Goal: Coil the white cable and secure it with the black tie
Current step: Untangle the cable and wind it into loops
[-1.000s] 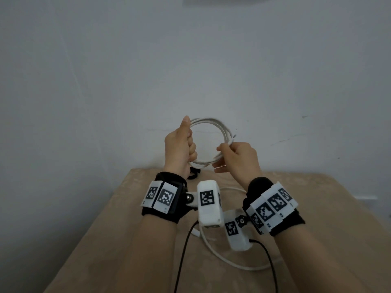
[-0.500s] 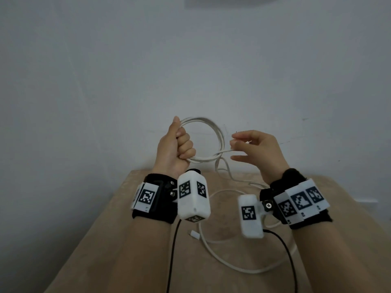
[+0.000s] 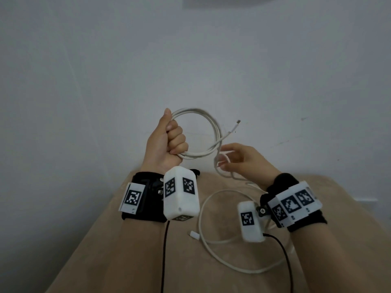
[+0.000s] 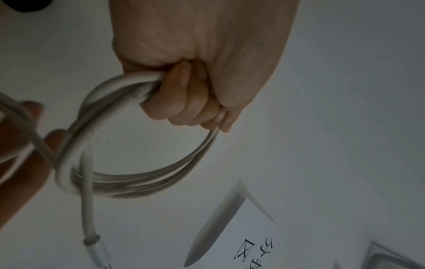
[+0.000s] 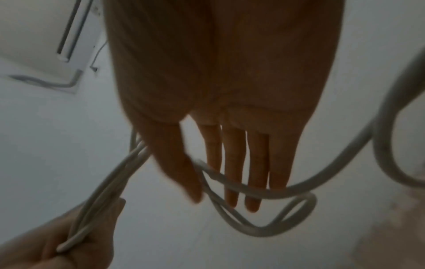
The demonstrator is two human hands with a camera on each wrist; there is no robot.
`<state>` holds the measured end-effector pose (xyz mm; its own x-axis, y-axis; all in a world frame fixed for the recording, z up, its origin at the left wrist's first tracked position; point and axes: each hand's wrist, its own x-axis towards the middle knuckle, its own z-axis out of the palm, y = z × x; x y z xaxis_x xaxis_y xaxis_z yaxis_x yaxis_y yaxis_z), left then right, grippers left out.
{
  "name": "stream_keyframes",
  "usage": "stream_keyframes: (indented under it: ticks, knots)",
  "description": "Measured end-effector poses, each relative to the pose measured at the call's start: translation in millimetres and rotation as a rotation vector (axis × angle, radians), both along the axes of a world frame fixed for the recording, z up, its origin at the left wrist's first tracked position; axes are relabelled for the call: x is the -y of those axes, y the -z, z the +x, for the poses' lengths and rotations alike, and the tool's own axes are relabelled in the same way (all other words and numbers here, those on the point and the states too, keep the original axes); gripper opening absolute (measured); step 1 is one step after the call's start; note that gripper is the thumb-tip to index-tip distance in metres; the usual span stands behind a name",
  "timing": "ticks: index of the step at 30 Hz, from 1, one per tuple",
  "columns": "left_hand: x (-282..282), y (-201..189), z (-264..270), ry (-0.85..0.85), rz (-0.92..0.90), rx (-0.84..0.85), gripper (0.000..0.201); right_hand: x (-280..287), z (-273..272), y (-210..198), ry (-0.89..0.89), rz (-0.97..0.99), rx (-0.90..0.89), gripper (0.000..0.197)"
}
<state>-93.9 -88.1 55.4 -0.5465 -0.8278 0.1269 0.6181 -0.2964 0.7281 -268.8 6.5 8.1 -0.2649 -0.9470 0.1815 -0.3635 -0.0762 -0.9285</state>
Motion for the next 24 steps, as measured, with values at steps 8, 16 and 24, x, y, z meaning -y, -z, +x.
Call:
stream_keyframes:
  ticks: [8,16,24]
  knots:
    - [22,3,34,-0.107,0.024,-0.034,0.053,-4,-24,10,0.389,-0.091,0.389,0.015]
    - [24,-2,48,-0.154,0.000,-0.075,0.057,-6,-47,25,0.601,0.129,0.060,0.017]
    - [7,-1,12,-0.053,-0.084,0.063,0.046,-5,-10,-2,0.252,-0.173,0.041,0.029]
